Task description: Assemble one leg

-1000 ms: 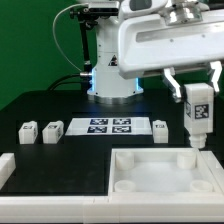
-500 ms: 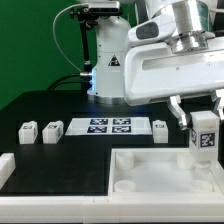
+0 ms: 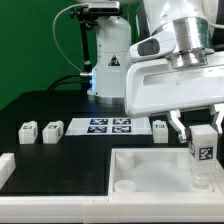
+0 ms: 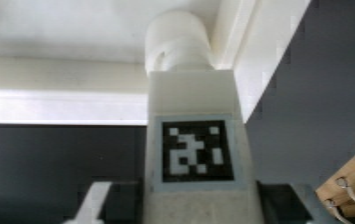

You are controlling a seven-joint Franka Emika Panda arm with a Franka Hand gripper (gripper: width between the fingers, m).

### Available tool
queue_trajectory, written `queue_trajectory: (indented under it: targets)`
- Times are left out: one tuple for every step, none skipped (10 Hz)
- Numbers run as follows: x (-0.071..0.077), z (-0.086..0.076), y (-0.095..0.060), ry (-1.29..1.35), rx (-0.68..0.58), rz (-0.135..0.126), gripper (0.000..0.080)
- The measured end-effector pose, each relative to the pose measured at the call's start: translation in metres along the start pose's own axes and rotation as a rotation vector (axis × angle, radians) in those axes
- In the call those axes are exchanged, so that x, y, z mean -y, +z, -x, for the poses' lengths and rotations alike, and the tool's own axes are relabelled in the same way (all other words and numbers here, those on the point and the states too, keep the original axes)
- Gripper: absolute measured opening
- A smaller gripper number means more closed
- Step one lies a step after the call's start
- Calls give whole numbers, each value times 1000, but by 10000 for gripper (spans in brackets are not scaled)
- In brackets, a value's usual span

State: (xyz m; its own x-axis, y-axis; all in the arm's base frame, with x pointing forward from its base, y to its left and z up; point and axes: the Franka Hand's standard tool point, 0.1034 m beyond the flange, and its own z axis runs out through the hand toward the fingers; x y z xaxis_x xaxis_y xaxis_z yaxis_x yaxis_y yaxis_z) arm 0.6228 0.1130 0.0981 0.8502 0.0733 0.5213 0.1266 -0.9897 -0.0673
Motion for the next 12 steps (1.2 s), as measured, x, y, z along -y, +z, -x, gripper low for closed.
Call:
queue_trajectory:
  targets:
    - [0, -1, 1, -1, -13, 1, 291]
    - [0, -3, 2, 0, -21, 2, 291]
    - [0, -5, 4, 1, -27, 3, 291]
    - [-2, -5, 6, 3, -29, 5, 291]
    - [-3, -3, 10, 5, -24, 6, 291]
    - [-4, 0, 12, 6, -19, 6, 291]
    - [-4, 3, 15, 6, -14, 6, 291]
    - [-4, 5, 16, 6, -11, 6, 291]
    - [-2, 6, 18, 5, -12, 5, 291]
    - [-2, 5, 18, 4, -24, 6, 291]
    - [-2, 5, 18, 4, -25, 7, 291]
    - [-2, 5, 18, 4, -25, 7, 291]
